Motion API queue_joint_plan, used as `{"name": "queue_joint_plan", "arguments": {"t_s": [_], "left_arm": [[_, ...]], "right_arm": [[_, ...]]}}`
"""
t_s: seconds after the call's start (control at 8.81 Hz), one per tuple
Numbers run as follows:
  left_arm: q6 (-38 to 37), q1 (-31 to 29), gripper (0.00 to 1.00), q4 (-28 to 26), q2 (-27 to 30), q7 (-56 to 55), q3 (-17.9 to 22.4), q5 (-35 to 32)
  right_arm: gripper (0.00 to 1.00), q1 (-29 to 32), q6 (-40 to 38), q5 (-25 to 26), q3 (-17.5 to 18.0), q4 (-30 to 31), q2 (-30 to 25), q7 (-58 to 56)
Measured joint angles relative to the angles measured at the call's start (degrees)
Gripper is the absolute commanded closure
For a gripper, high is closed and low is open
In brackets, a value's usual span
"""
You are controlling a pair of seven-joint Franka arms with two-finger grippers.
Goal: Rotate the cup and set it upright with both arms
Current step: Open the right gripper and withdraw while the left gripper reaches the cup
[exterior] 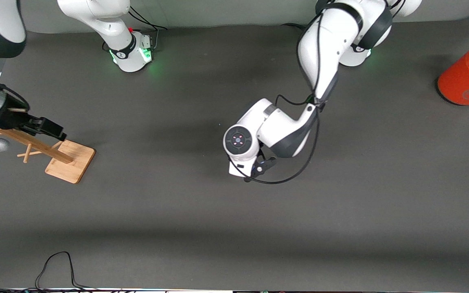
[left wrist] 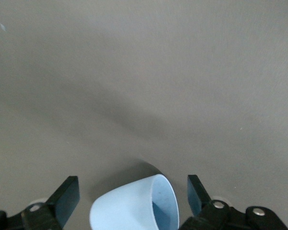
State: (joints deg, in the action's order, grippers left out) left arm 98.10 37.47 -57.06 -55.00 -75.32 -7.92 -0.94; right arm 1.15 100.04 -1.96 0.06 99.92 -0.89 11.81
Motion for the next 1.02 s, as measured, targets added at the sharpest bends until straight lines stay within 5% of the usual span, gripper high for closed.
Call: {"name": "queue_joint_plan", "arguments": {"t_s": [0.34, 0.45, 0.68, 0.79, 1.02], "left_arm": [[-3.8, 2.9, 0.04, 0.6, -3.2, 4.2, -0.8, 0.0], [-4.5, 3.0, 0.15, 0.7, -3.6, 5.1, -1.6, 0.0], [-5.2, 3.0, 0.8, 0.7, -4.5, 7.1, -2.7, 0.0], [-5.2, 3.0, 1.0, 0.7, -4.8, 7.3, -3.0, 0.0], [-5.2, 3.0, 1.0, 0.7, -5.1, 7.7, -3.7, 0.0]], "right_arm": [[0.0, 0.1, 1.5, 0.0, -2.2, 3.9, -1.1, -4.8], [0.0, 0.1, 1.7, 0.0, -2.6, 4.2, -1.3, -5.9], [0.0, 0.1, 2.1, 0.0, -2.6, 4.3, -1.3, -6.7], [0.0, 0.0, 2.2, 0.0, -2.5, 4.3, -1.3, -6.8], [0.0, -0.1, 2.2, 0.0, -2.4, 4.3, -1.3, -7.0]]}}
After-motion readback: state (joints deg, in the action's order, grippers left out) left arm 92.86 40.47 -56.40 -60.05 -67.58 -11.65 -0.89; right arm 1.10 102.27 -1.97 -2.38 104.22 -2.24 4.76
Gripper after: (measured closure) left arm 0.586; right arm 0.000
